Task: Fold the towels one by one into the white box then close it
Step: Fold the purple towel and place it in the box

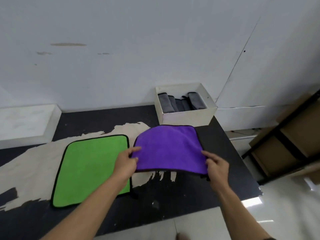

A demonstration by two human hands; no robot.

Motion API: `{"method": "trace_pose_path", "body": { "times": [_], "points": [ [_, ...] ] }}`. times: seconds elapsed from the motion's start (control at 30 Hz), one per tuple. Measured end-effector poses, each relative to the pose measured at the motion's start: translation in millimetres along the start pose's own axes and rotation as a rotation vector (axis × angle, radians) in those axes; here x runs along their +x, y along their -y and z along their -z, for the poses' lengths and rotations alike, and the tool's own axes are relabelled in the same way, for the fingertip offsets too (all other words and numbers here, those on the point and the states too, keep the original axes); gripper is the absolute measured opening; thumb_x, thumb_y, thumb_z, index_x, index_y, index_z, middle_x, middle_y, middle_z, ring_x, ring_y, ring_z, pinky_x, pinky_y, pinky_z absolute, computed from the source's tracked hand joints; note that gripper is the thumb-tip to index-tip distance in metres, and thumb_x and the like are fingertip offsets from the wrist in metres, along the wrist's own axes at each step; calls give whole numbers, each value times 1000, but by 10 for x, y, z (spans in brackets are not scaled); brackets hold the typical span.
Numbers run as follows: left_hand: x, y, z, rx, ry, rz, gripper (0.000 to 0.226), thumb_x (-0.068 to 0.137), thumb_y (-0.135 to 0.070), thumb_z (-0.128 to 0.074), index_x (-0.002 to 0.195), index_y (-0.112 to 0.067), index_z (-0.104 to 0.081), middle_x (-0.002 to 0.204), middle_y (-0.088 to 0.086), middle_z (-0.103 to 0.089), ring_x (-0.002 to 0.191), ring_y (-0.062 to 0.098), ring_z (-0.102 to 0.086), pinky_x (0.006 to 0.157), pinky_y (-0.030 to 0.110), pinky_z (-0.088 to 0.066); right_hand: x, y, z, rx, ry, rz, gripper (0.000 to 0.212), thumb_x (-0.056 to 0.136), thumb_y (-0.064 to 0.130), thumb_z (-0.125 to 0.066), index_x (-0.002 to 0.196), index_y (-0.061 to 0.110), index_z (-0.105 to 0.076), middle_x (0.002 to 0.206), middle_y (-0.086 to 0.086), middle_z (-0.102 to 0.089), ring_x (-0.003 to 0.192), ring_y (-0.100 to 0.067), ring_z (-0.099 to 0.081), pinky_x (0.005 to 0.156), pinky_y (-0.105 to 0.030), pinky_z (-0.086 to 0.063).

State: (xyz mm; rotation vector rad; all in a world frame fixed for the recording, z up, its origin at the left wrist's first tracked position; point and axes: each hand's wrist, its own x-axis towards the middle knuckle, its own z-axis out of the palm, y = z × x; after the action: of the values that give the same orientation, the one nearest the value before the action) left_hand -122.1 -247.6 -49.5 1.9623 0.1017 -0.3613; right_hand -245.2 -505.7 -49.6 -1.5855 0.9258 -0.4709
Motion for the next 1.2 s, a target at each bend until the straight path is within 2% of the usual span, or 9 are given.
{"method": "trace_pose_path", "body": {
  "times": [0.13,0.2,0.4,0.57,0.67,0.8,0.87,1.03,1.2],
  "points": [
    [-139,824,-305,83,89,218,52,71,-17,-72,121,-17,-62,125,8,-64,100,22,-65,93,36,-52,0,-712,79,-432,191,-130,38,86,-2,-58,120,11,-67,118,-9,-67,92,-19,-61,83,-23,-46],
    [-250,969,-443,129,46,264,47,75,-7,-75,121,-9,-62,117,12,-66,97,25,-65,89,30,-50,82,-869,119,-583,289,-126,41,85,5,-62,125,14,-64,124,-8,-63,97,-21,-62,90,-27,-48],
    [-531,871,-683,209,-71,268,37,75,9,-57,100,-17,-67,101,12,-69,77,23,-61,66,24,-44,325,-860,281,-720,302,-35,34,87,1,-62,118,16,-64,125,-9,-51,87,-18,-57,80,-26,-50],
    [-637,946,-825,333,-110,191,30,73,0,-71,96,-20,-70,110,12,-64,93,26,-64,85,27,-49,446,-913,427,-825,272,49,26,89,0,-61,113,10,-62,130,-12,-42,86,-18,-53,82,-27,-47],
    [-730,944,-855,409,-136,173,33,79,-1,-70,109,-15,-66,123,12,-46,94,29,-61,96,34,-48,399,-982,453,-930,291,212,27,86,7,-68,112,10,-62,131,-13,-42,105,-26,-52,89,-34,-49],
    [-905,1014,-891,595,-234,-62,42,76,2,-71,116,-10,-62,129,14,-41,106,29,-54,96,37,-47,287,-1155,449,-1061,423,638,32,76,27,-78,105,17,-66,123,-10,-54,107,-29,-53,83,-41,-52],
    [-962,1091,-872,758,-172,-260,42,73,-13,-77,113,-14,-66,127,13,-47,109,30,-50,88,42,-48,210,-1231,436,-1080,552,770,32,77,37,-75,104,21,-67,117,-4,-58,104,-25,-56,81,-39,-51],
    [-1016,1158,-865,999,110,-561,35,71,-32,-76,104,-24,-70,113,0,-57,98,22,-54,76,36,-46,226,-1221,452,-1105,665,814,42,79,56,-65,108,25,-66,117,3,-58,107,-19,-55,88,-38,-52],
    [-974,1134,-897,1082,88,-506,44,52,-4,-76,91,-22,-64,96,-1,-57,79,21,-54,66,33,-44,253,-1180,474,-1180,720,849,35,75,28,-76,109,22,-67,114,0,-63,100,-19,-60,85,-35,-56]
  ]
}}
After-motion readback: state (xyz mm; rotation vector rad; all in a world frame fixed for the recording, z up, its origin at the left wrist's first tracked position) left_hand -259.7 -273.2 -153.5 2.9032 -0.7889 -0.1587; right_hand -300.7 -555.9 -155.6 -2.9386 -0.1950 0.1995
